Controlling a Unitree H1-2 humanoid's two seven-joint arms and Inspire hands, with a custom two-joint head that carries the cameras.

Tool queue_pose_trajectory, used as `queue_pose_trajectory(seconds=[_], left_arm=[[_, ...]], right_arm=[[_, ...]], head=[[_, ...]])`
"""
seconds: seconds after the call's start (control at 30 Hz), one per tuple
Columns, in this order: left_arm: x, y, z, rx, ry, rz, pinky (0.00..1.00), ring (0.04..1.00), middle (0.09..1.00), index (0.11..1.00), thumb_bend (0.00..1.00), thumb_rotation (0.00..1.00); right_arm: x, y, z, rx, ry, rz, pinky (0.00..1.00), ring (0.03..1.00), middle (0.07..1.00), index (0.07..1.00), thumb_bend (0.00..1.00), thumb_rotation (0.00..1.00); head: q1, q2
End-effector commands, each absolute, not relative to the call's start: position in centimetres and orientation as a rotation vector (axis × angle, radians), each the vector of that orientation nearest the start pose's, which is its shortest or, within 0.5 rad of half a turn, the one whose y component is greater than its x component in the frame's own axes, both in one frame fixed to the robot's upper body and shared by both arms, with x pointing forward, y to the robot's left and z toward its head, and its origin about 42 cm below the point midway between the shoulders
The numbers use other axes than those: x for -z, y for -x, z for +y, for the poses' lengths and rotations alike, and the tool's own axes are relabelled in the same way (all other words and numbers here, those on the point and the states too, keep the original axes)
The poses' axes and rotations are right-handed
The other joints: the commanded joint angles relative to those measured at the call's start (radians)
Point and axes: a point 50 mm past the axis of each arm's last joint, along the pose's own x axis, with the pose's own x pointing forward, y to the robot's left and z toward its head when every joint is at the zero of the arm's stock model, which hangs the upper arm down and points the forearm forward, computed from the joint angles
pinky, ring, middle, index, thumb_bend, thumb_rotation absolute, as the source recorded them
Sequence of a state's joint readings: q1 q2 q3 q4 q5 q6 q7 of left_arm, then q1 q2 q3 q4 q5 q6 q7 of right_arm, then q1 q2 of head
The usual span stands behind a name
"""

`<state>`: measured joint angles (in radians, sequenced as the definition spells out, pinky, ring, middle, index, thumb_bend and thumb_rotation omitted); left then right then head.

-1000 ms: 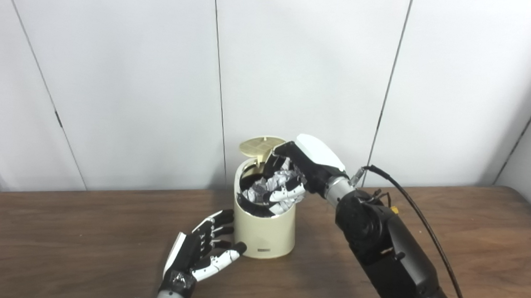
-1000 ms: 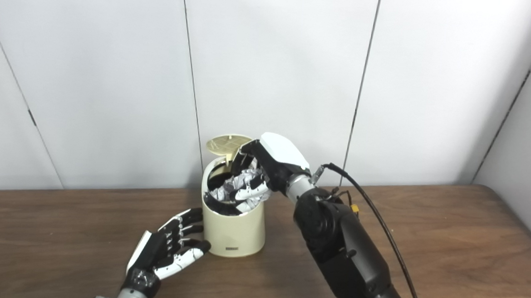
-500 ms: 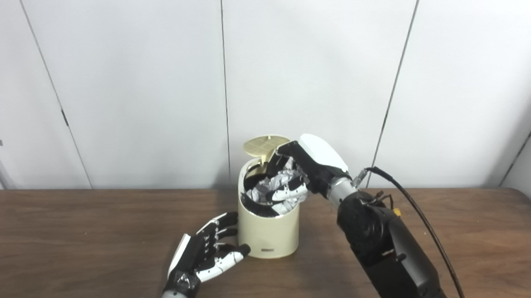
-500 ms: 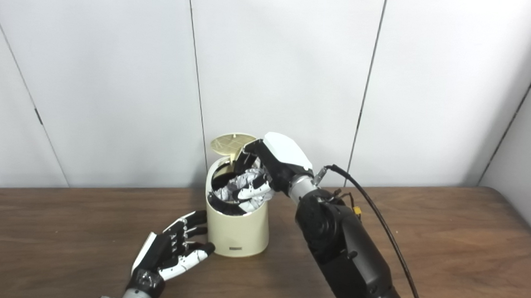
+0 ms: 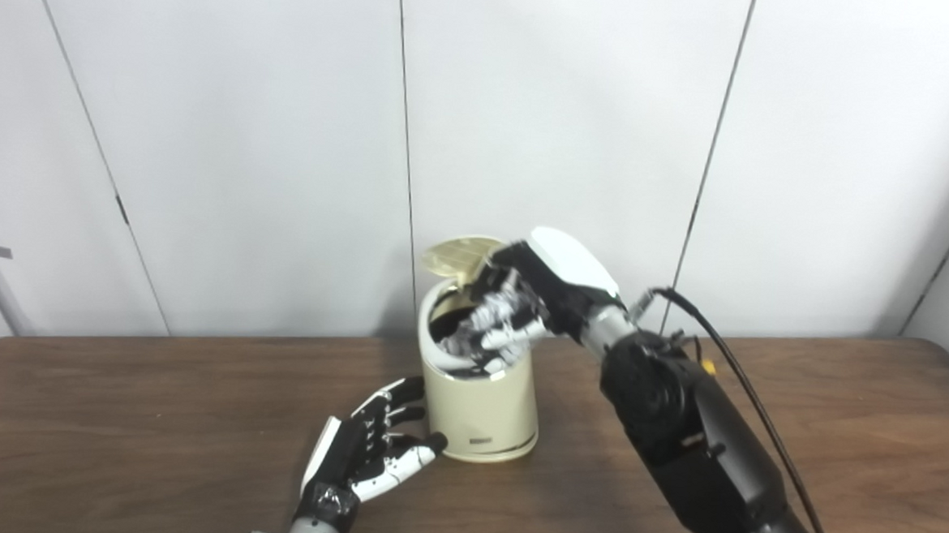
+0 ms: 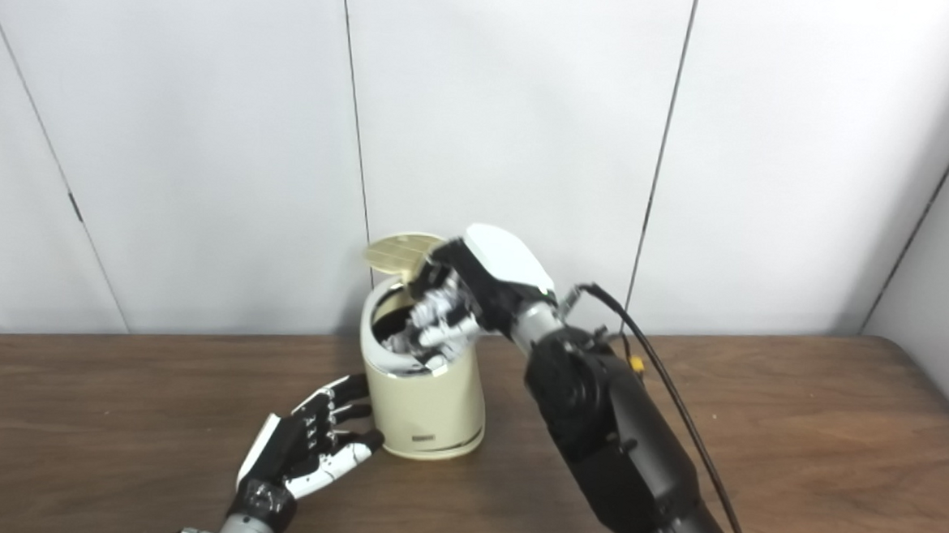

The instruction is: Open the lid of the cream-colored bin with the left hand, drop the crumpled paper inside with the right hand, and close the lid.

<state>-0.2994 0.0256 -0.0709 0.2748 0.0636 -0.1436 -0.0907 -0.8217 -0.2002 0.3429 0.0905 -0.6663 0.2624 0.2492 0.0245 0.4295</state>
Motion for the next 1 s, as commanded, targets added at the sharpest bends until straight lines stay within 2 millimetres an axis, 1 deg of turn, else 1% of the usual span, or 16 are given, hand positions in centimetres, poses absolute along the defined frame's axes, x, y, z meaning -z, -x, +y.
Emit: queue_pose_trajectory(seconds=[0.0,0.1,0.27,0.43,0.97], left_arm=[[-14.1,-38.4,16.1,0.257,-0.115,-0.238,0.66,0.809,0.86,0.863,0.72,0.29],[-14.1,-38.3,16.1,0.26,-0.108,-0.233,0.66,0.811,0.862,0.867,0.72,0.29],[-14.2,-38.3,16.0,0.258,-0.106,-0.228,0.66,0.808,0.862,0.865,0.73,0.3],[-14.2,-38.3,16.1,0.26,-0.106,-0.233,0.66,0.81,0.865,0.866,0.72,0.28],[-14.2,-38.4,16.1,0.261,-0.109,-0.237,0.64,0.798,0.857,0.86,0.72,0.28]], right_arm=[[-38.4,-45.3,-9.7,-0.286,1.032,-0.609,0.35,0.404,0.497,0.494,0.5,0.0],[-38.8,-45.3,-9.6,-0.288,1.033,-0.605,0.34,0.405,0.495,0.495,0.5,0.0],[-38.7,-45.4,-9.6,-0.291,1.044,-0.603,0.35,0.404,0.497,0.495,0.5,0.0],[-38.4,-45.5,-9.8,-0.288,1.048,-0.596,0.36,0.402,0.497,0.493,0.5,0.0],[-37.4,-45.5,-10.5,-0.297,1.076,-0.604,0.36,0.411,0.5,0.478,0.5,0.0]], head=[[0.001,0.001],[0.003,0.006],[0.004,0.007],[0.001,0.009],[-0.003,0.009]])
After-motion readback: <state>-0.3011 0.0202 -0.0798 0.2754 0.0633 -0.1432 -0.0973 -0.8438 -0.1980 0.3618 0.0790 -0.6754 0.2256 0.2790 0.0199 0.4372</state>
